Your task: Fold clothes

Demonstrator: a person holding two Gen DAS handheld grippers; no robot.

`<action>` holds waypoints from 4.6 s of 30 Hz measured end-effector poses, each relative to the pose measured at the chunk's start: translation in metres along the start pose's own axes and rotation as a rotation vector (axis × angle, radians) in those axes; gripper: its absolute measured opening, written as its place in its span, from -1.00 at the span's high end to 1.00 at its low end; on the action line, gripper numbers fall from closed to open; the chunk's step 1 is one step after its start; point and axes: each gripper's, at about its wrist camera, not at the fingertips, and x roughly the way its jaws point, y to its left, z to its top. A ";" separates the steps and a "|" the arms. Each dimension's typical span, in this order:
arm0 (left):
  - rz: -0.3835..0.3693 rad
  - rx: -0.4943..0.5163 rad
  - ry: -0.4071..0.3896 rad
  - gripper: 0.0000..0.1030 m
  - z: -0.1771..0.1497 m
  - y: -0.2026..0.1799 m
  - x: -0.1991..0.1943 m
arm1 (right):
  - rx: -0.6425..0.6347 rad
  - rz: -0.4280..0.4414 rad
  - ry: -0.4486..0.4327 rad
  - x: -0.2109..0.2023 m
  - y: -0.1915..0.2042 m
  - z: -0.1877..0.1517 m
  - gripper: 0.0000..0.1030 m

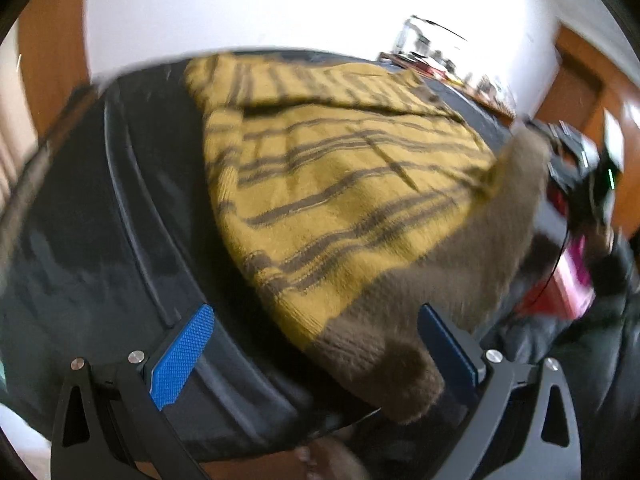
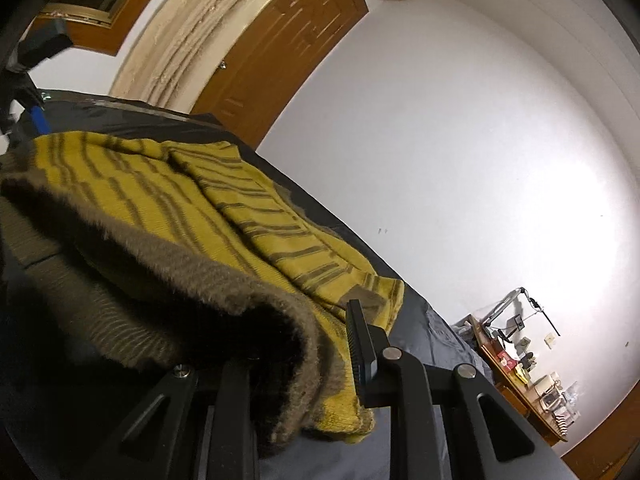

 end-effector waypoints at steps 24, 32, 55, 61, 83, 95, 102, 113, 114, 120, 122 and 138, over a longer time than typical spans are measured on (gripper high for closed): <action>0.354 0.970 0.006 -0.99 -0.044 -0.090 0.026 | 0.174 0.074 0.063 0.037 -0.040 -0.009 0.53; 0.320 0.813 -0.065 -0.99 -0.025 -0.069 -0.002 | 0.164 0.110 0.049 0.021 -0.035 -0.017 0.53; 0.186 0.524 -0.130 -0.99 -0.034 -0.063 -0.025 | 0.068 0.126 0.169 -0.005 -0.003 -0.058 -0.60; 0.195 0.456 -0.090 -0.99 -0.030 -0.070 -0.003 | 0.098 0.113 0.172 -0.012 -0.007 -0.062 -0.60; 0.429 0.330 -0.069 -0.99 -0.007 -0.088 0.024 | 0.164 0.053 0.126 -0.014 -0.015 -0.054 -0.60; 0.674 0.364 -0.083 -0.99 -0.011 -0.058 -0.003 | 0.350 -0.031 0.064 -0.020 -0.052 -0.052 -0.60; 0.601 0.384 -0.076 -0.99 -0.018 -0.068 0.002 | 0.349 0.012 0.083 -0.015 -0.043 -0.055 -0.60; 0.734 0.465 -0.109 -0.99 -0.027 -0.095 0.022 | 0.375 -0.020 0.042 -0.026 -0.051 -0.055 -0.60; 0.750 0.446 -0.099 -0.99 -0.026 -0.088 0.020 | 0.386 -0.031 0.031 -0.029 -0.053 -0.055 -0.60; 0.774 0.216 -0.158 -1.00 -0.009 -0.047 -0.012 | 0.382 0.000 0.068 -0.024 -0.050 -0.060 -0.60; 0.753 0.104 -0.221 -1.00 -0.004 -0.035 -0.031 | 0.361 0.057 0.090 -0.022 -0.042 -0.063 -0.60; 0.682 0.030 -0.240 -1.00 -0.015 -0.014 -0.036 | 0.225 0.183 0.213 -0.046 0.000 -0.086 0.43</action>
